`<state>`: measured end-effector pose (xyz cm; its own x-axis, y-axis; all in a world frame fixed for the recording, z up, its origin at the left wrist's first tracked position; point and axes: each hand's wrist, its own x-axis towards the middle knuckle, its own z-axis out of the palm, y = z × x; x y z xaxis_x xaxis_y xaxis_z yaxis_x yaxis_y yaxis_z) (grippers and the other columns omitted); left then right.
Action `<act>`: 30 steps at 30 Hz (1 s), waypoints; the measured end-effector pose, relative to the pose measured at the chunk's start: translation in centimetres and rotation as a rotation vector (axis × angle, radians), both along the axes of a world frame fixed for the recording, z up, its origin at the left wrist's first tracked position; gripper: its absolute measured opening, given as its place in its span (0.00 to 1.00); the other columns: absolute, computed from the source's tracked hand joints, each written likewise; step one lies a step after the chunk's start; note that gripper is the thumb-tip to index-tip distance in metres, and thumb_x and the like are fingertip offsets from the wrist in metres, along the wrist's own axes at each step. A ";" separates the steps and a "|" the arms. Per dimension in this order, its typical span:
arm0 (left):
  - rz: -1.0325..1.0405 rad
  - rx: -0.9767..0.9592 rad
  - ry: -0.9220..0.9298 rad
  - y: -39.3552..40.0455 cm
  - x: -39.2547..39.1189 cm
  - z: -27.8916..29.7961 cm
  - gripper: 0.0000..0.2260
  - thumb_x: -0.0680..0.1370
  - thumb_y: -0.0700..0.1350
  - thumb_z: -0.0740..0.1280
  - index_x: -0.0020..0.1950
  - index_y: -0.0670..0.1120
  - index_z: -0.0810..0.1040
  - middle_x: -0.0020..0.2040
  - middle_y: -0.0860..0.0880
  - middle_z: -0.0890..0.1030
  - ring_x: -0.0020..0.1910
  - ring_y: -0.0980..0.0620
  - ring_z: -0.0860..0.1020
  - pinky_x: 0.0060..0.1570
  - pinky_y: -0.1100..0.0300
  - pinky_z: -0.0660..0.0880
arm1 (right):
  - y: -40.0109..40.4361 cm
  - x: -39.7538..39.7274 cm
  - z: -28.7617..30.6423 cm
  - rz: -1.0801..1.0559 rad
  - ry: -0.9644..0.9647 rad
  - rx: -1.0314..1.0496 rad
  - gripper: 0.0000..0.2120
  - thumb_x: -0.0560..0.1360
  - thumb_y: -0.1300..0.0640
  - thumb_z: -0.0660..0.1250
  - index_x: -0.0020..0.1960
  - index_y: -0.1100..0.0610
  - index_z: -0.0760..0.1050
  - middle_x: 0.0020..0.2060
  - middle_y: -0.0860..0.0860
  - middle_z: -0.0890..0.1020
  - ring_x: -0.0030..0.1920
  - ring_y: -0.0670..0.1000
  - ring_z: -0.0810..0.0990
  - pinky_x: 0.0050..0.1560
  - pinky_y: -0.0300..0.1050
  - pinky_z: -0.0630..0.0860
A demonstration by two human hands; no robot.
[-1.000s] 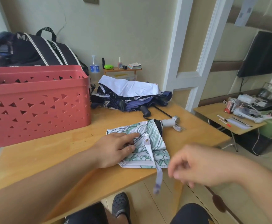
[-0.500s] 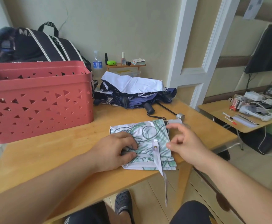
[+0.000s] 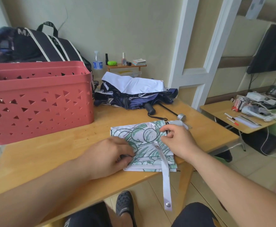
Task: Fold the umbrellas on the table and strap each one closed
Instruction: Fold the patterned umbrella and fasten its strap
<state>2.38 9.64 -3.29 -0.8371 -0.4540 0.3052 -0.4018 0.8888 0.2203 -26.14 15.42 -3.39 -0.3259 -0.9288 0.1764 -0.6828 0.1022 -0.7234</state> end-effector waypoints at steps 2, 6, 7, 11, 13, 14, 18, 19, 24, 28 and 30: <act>0.008 -0.063 -0.014 0.5 0.5 -0.1 0.11 0.81 0.56 0.64 0.59 0.57 0.83 0.54 0.57 0.82 0.53 0.54 0.80 0.53 0.56 0.79 | -0.1 0.1 0.1 0.013 0.087 0.031 0.07 0.76 0.56 0.72 0.48 0.45 0.79 0.27 0.45 0.79 0.27 0.43 0.74 0.34 0.44 0.71; 0.002 -0.094 0.002 0.8 0.8 -0.2 0.12 0.81 0.56 0.63 0.59 0.58 0.84 0.54 0.57 0.83 0.52 0.55 0.80 0.52 0.58 0.79 | -1.2 0.5 2.9 -0.009 0.392 0.177 0.05 0.74 0.55 0.69 0.42 0.45 0.79 0.42 0.41 0.81 0.40 0.42 0.77 0.44 0.44 0.77; -0.001 -0.100 0.005 0.8 0.7 -0.2 0.12 0.81 0.56 0.63 0.59 0.58 0.84 0.54 0.57 0.83 0.53 0.55 0.80 0.52 0.58 0.79 | -1.8 0.8 4.0 -0.029 0.467 0.151 0.05 0.74 0.54 0.68 0.44 0.44 0.79 0.46 0.40 0.79 0.46 0.45 0.77 0.51 0.47 0.77; 0.000 -0.100 0.014 0.7 0.6 -0.2 0.12 0.81 0.56 0.64 0.59 0.58 0.84 0.55 0.57 0.83 0.53 0.56 0.80 0.54 0.58 0.79 | -5.2 4.2 6.4 0.232 0.537 0.054 0.14 0.80 0.38 0.64 0.65 0.33 0.74 0.59 0.45 0.71 0.65 0.53 0.66 0.65 0.58 0.67; -0.014 -0.089 0.003 0.7 0.8 -0.3 0.14 0.82 0.57 0.63 0.62 0.58 0.84 0.58 0.58 0.83 0.56 0.57 0.80 0.57 0.60 0.77 | -6.5 5.2 5.3 0.353 0.660 0.221 0.22 0.79 0.29 0.57 0.72 0.29 0.68 0.66 0.46 0.70 0.70 0.54 0.62 0.68 0.61 0.62; -0.023 -0.071 0.000 0.7 1.2 -0.4 0.15 0.82 0.58 0.62 0.63 0.58 0.83 0.61 0.58 0.82 0.58 0.58 0.79 0.60 0.62 0.75 | -6.8 4.9 4.6 0.367 0.739 0.296 0.27 0.77 0.25 0.53 0.74 0.28 0.64 0.69 0.47 0.70 0.72 0.55 0.62 0.69 0.62 0.61; -0.010 0.009 -0.087 1.2 3.3 -0.1 0.20 0.82 0.64 0.60 0.71 0.61 0.78 0.70 0.61 0.77 0.67 0.62 0.74 0.68 0.66 0.70 | -7.0 2.3 3.6 0.390 0.805 0.358 0.41 0.69 0.18 0.42 0.79 0.30 0.54 0.69 0.48 0.71 0.72 0.57 0.65 0.68 0.60 0.67; -0.013 0.023 -0.124 1.3 3.7 0.2 0.21 0.81 0.66 0.60 0.72 0.61 0.77 0.71 0.61 0.76 0.68 0.62 0.73 0.69 0.66 0.69 | -7.0 1.9 3.5 0.406 0.806 0.348 0.41 0.68 0.18 0.42 0.79 0.30 0.54 0.67 0.47 0.72 0.71 0.56 0.66 0.67 0.58 0.68; 0.062 0.179 -0.225 -0.6 1.6 5.5 0.23 0.80 0.71 0.57 0.54 0.57 0.83 0.47 0.58 0.85 0.45 0.61 0.80 0.51 0.60 0.77 | -6.8 1.9 3.1 0.403 0.839 0.322 0.42 0.69 0.18 0.45 0.80 0.33 0.54 0.66 0.47 0.73 0.69 0.55 0.69 0.65 0.58 0.70; 0.151 0.028 -0.102 -4.8 -4.7 7.8 0.17 0.80 0.60 0.68 0.66 0.56 0.77 0.57 0.55 0.81 0.55 0.54 0.78 0.59 0.54 0.75 | -6.9 2.2 3.0 0.394 0.823 0.291 0.37 0.70 0.17 0.47 0.75 0.30 0.59 0.59 0.46 0.74 0.64 0.56 0.71 0.63 0.60 0.72; 0.237 0.112 -0.301 -6.8 -6.9 7.2 0.29 0.78 0.63 0.70 0.75 0.54 0.69 0.66 0.51 0.77 0.63 0.49 0.75 0.65 0.52 0.73 | -7.0 2.0 2.9 0.400 0.806 0.276 0.35 0.72 0.19 0.50 0.75 0.32 0.61 0.60 0.46 0.75 0.64 0.56 0.71 0.63 0.58 0.72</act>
